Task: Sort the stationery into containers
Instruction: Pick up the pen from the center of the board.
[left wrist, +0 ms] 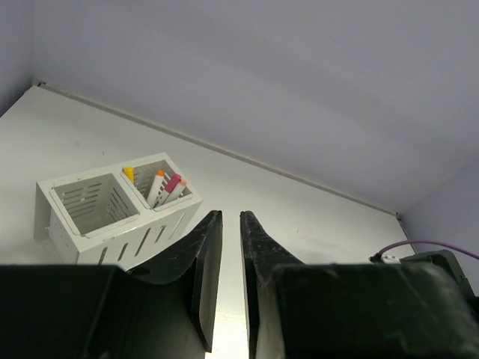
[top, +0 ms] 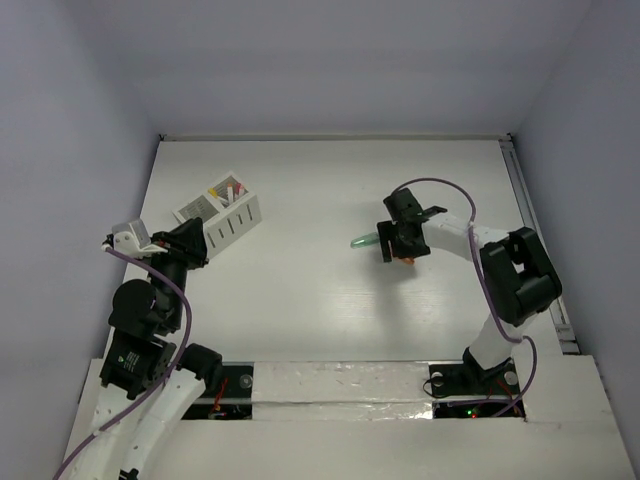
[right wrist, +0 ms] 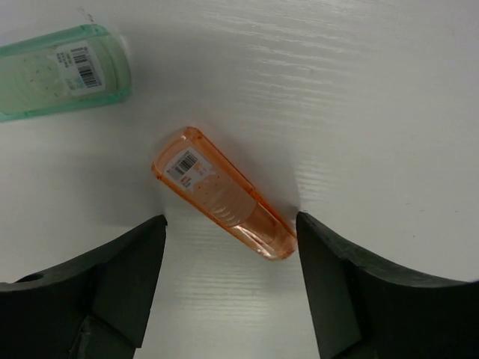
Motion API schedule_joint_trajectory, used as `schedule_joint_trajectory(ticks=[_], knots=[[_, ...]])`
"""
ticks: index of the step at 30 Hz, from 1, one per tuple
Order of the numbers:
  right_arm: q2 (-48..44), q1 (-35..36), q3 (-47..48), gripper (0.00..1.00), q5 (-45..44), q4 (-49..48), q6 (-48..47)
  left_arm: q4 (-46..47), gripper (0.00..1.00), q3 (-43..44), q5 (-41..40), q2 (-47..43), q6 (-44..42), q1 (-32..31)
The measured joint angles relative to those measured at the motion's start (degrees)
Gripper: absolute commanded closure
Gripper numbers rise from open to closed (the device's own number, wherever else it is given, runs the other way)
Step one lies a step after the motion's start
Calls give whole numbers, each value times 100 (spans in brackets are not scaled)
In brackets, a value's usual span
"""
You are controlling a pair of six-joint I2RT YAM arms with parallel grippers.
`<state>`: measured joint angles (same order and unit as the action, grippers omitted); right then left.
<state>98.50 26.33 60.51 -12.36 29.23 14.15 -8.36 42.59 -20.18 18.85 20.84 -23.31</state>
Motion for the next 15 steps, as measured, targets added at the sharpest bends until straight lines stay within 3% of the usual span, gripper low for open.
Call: schedule_joint_trajectory(ticks=[2,7,15], knots=[[94,0,55,36,79,-11,-31,-2,87,0,2,11,0,0],[168,0,105,36,267,-142,-90,-2,87,0,2,15,0,0],[238,0,186,72,306,-157,-197,0,87,0,9,15,0,0]])
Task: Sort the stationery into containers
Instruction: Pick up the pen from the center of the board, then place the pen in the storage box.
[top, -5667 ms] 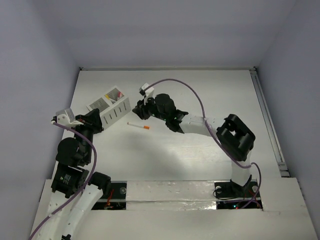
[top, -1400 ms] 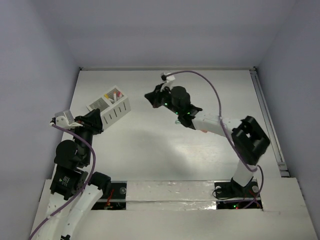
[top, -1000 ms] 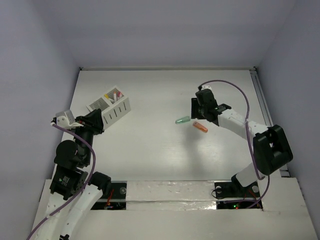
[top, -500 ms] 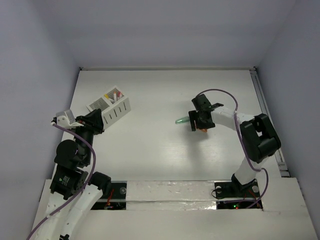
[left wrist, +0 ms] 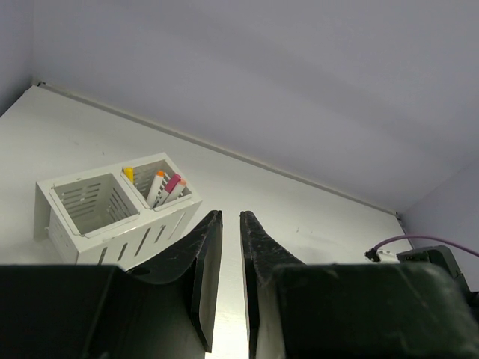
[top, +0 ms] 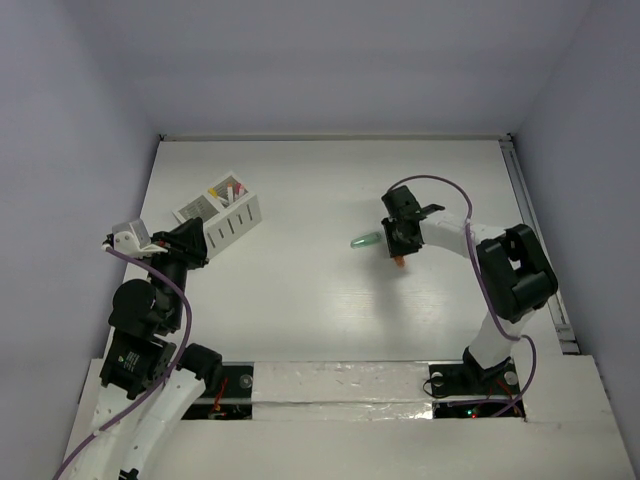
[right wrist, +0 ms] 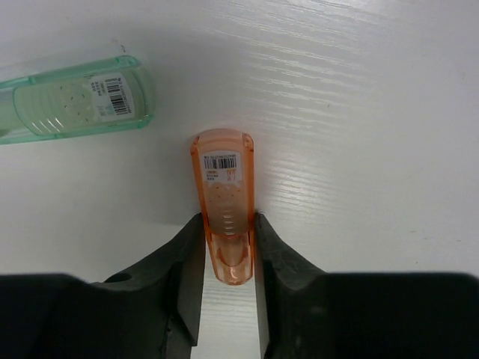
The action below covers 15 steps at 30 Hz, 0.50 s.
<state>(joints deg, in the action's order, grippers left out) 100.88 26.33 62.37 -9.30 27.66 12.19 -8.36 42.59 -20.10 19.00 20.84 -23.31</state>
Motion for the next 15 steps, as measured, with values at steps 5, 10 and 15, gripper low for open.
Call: schedule_joint_trajectory(ticks=[5,10,15], knots=[[-98,0,-26,80,-22,44,4,-2,87,0,-4,2,0,0],[-756,160,-31,81,291,85,-4,0,87,0,7,13,0,0],[-933,931,490,81,1176,-391,7,0,87,0,26,39,0,0]])
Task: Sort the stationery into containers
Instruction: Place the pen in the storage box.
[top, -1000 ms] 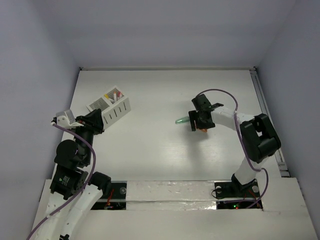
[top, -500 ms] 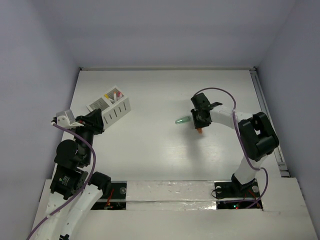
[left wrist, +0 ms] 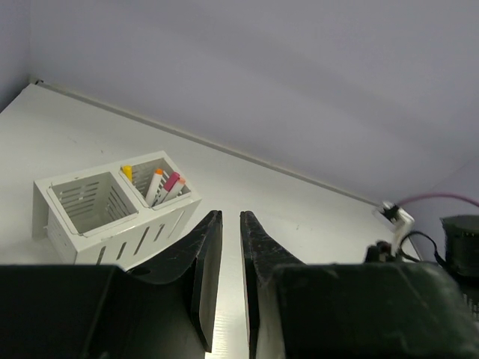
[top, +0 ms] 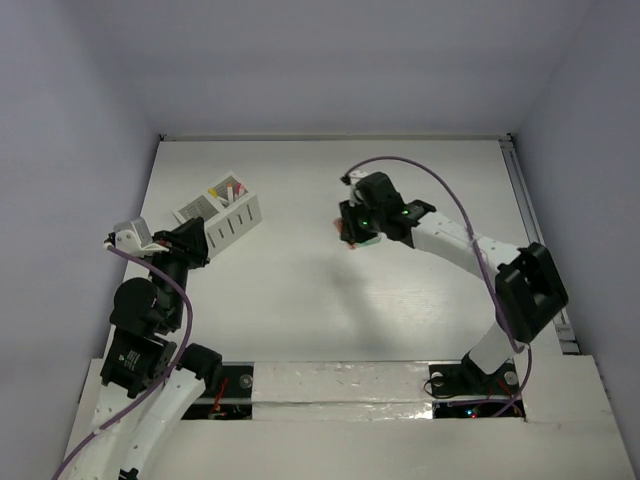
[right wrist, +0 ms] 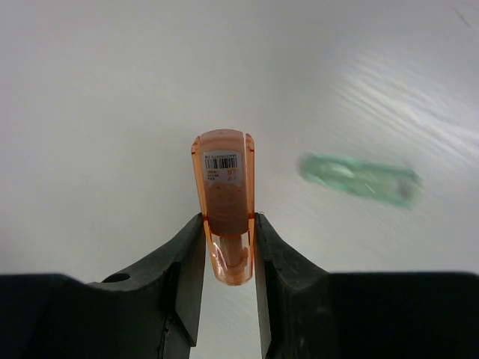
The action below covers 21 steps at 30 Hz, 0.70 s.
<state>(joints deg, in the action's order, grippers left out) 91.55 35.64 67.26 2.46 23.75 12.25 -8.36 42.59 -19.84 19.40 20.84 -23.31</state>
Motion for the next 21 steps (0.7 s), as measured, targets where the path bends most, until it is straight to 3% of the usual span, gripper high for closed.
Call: schedule_joint_trajectory(ticks=[6,11,21], knots=[[1447,896,1604,81,1357,-1639,302,0,87,0,7,0,0,0],[2763,1213,2964,81,2260,-2896,841,0,87,0,-28,-2,0,0],[4739,1497,5672,78,2514,-3978,1606,-2,87,0,-35,-2,0,0]])
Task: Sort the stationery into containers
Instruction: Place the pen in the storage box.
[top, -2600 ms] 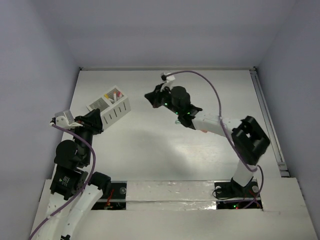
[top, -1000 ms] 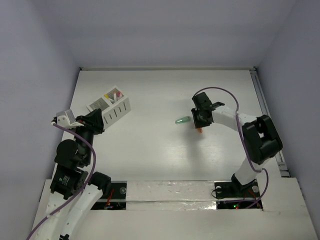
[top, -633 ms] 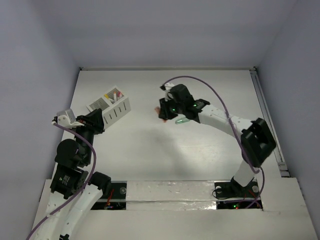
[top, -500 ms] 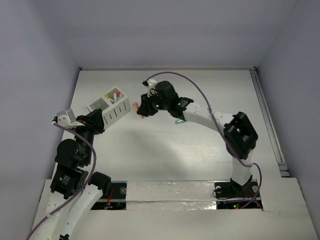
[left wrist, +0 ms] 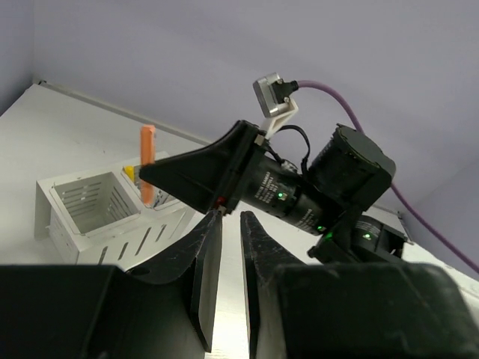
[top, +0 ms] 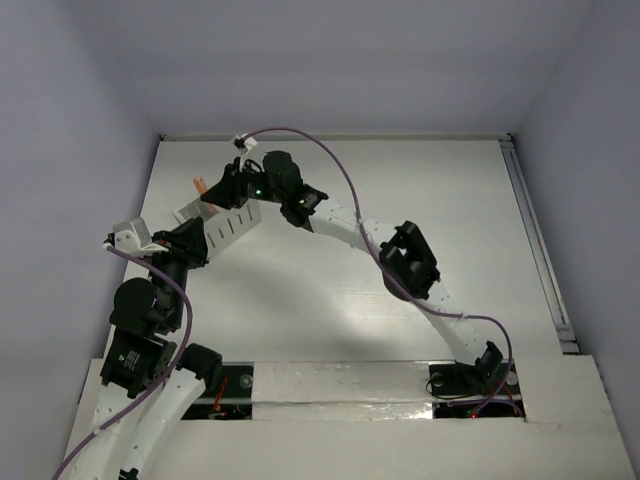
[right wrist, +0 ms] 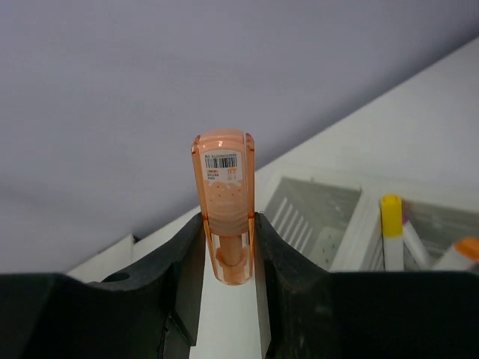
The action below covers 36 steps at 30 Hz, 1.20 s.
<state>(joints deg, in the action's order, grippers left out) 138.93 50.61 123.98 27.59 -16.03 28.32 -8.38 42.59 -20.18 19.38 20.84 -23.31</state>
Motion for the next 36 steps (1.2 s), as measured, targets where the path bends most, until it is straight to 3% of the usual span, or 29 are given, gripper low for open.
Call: schedule_joint_trajectory(ticks=[7,25,28,32,36], knots=[[1008,260,1519,75,-398,46,-105,0,87,0,-15,-2,2,0],[1532,455,1869,64,-1233,57,-560,0,87,0,-17,-4,2,0],[1541,455,1869,56,-1294,55,-592,0,87,0,-2,-4,2,0],[1541,455,1869,37,-1318,39,-634,0,87,0,-2,-4,2,0],[1541,455,1860,33,-1327,24,-691,0,87,0,2,-4,2,2]])
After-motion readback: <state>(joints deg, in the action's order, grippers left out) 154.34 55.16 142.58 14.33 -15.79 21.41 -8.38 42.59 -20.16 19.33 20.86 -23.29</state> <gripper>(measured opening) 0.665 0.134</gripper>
